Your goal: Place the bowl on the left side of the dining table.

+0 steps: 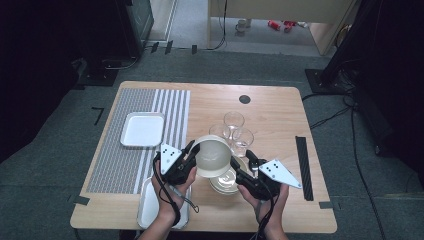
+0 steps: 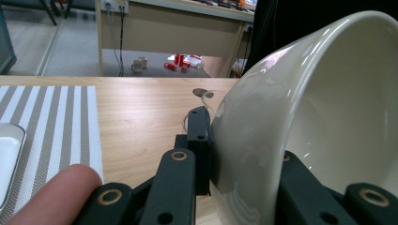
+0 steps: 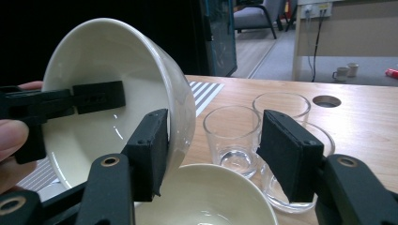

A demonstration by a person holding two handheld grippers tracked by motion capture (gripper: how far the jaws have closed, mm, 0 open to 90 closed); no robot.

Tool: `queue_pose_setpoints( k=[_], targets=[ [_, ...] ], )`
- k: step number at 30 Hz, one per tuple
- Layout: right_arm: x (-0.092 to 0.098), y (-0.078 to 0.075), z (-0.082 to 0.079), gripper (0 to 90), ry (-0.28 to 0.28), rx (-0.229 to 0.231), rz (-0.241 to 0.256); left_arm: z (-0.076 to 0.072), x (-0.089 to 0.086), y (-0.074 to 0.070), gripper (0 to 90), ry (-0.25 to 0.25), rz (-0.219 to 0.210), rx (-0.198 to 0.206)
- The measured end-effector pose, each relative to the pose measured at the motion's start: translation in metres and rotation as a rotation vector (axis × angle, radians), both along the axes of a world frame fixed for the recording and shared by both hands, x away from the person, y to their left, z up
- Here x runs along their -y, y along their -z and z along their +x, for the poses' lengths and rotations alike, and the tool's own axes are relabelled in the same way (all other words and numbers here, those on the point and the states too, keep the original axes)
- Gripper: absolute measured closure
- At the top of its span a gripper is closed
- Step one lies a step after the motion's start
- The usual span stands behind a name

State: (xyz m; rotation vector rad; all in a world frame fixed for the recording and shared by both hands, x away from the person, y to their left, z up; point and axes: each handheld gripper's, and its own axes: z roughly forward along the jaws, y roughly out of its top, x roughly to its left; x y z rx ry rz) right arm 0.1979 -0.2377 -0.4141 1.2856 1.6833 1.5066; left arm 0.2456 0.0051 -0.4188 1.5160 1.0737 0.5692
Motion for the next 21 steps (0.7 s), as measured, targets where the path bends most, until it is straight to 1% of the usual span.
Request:
queue_pose_setpoints(
  k=[2,5,11,15,21],
  targets=[
    [-0.001,0.0,0.0,43.2,0.001,0.0,-0.006,0.0,-0.001,0.0,80.8,-0.003,0.004,0.001],
    [-0.002,0.0,-0.001,43.5,-0.001,-0.001,-0.001,0.002,-0.003,0.001,80.9,-0.016,-0.002,-0.004],
    [0.002,-0.003,-0.002,43.5,0.017,0.007,0.0,0.005,-0.012,0.0,81.0,-0.041,-0.01,-0.009],
    [0.004,-0.002,-0.001,43.6,0.03,-0.001,0.002,0.006,-0.016,0.0,81.0,-0.05,-0.009,-0.007],
    [0.005,-0.002,0.0,43.7,0.039,0.002,-0.004,0.007,-0.02,0.001,81.0,-0.06,-0.011,-0.01]
  ],
)
